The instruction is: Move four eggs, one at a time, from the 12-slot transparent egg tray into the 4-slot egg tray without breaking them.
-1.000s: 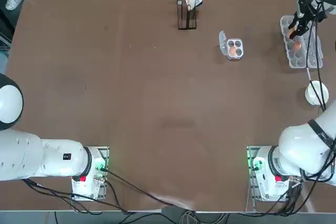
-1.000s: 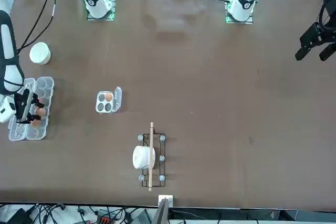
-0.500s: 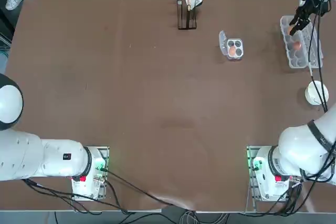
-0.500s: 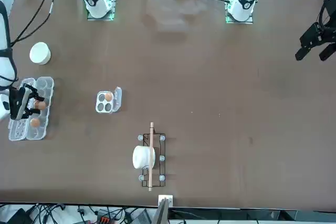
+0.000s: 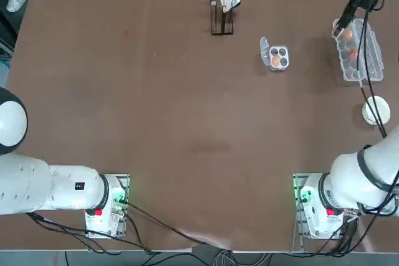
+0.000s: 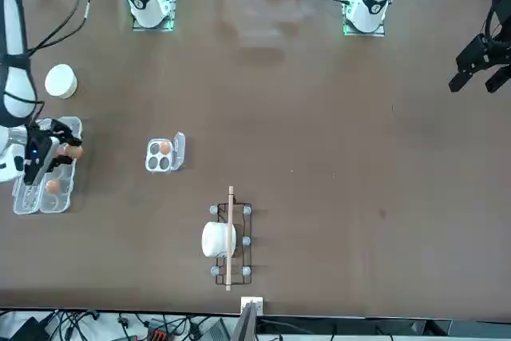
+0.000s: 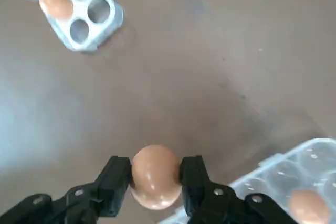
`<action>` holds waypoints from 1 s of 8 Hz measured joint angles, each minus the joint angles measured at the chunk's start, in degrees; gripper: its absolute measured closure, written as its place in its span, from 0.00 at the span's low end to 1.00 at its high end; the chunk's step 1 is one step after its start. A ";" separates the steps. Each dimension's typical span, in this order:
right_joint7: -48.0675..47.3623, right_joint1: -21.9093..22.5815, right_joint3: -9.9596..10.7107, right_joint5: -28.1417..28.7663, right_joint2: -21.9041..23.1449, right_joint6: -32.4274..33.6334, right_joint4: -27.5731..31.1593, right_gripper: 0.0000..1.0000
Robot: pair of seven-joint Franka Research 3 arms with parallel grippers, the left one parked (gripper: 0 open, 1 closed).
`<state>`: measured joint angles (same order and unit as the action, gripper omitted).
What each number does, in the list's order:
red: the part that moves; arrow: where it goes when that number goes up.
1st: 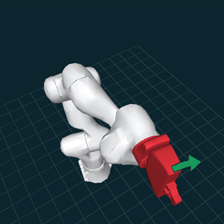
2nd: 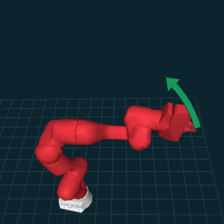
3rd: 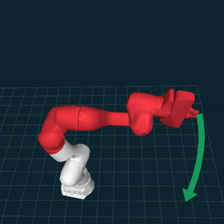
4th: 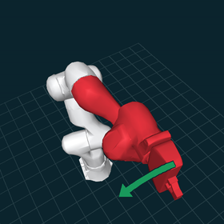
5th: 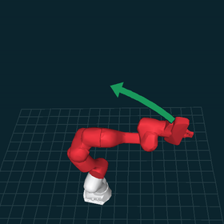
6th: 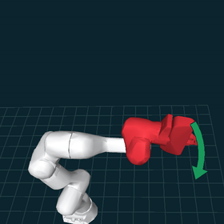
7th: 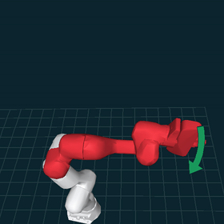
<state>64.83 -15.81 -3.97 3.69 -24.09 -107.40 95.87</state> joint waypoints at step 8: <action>-43.67 14.85 -0.30 -0.01 1.18 -10.84 6.16 0.43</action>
<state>21.16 -0.96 -4.26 3.68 -22.91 -118.25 102.04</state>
